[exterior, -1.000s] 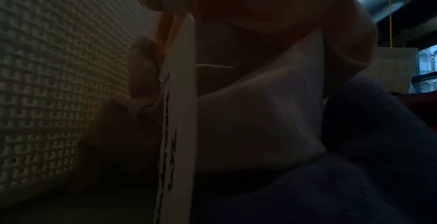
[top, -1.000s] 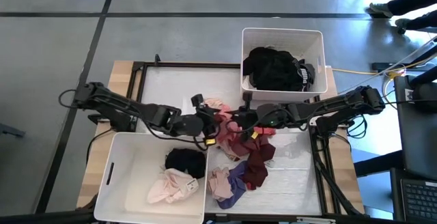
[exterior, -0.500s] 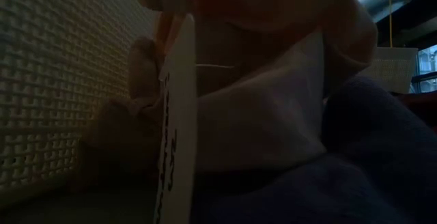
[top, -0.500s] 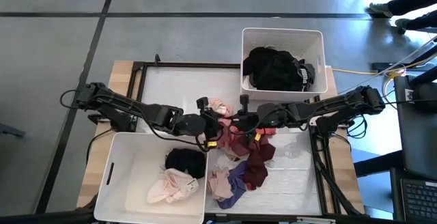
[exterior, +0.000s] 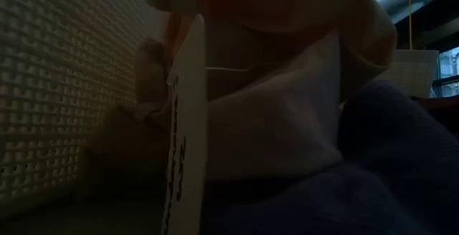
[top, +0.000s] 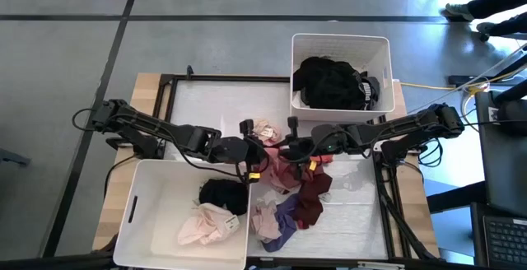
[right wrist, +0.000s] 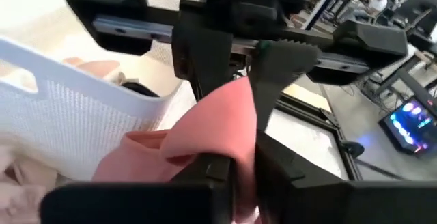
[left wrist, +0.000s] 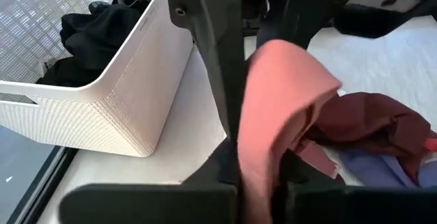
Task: Sort clothes
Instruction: Put the pink underwear into the bottom white laundry bin
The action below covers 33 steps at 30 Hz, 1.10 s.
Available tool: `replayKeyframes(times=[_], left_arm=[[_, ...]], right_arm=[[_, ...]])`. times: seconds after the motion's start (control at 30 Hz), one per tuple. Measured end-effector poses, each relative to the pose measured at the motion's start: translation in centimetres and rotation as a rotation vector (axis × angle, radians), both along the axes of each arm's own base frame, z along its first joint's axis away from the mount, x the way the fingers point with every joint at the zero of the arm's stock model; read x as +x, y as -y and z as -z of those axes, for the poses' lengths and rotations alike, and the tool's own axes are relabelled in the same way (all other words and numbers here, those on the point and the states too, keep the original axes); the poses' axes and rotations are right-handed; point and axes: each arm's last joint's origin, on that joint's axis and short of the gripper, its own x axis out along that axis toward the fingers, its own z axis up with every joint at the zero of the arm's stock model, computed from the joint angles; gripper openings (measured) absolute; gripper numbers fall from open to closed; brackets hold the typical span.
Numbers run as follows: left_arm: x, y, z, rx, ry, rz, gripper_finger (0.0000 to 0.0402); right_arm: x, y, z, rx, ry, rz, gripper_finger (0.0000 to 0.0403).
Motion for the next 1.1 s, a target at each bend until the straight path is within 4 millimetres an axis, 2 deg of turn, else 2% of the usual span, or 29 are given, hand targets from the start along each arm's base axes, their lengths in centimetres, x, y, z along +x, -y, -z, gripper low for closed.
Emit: replayKeyframes(times=[0.1, 0.2, 0.43, 0.53, 0.77, 0.87, 1.1], left_arm=[[0.0, 0.0, 0.0, 0.007, -0.003, 0.004, 0.0012], [0.0, 0.0, 0.0, 0.007, 0.003, 0.003, 0.0016], [-0.2, 0.3, -0.4, 0.020, 0.009, 0.023, 0.0007], [-0.8, 0.7, -1.7, 0.011, 0.049, 0.040, 0.0013], [-3.2, 2.0, -5.6, -0.021, 0.170, 0.098, 0.0009], [-4.5, 2.7, -7.3, -0.026, 0.223, 0.137, 0.0009], [-7.3, 4.1, -9.5, -0.052, 0.295, 0.222, 0.0018]], right_arm=[[0.0, 0.1, -0.1, 0.017, -0.003, 0.035, 0.0063], [-0.2, 0.2, -0.7, 0.000, -0.017, 0.082, 0.0098], [-1.8, -0.2, -3.7, -0.012, -0.161, 0.121, 0.0199], [-2.6, 0.1, -4.6, 0.040, -0.234, 0.166, 0.0224], [-4.3, 0.5, -3.4, 0.089, -0.405, 0.247, 0.0238], [-4.7, 0.6, -2.2, 0.091, -0.451, 0.269, 0.0238], [-6.0, 1.2, 0.0, 0.077, -0.512, 0.416, 0.0239]])
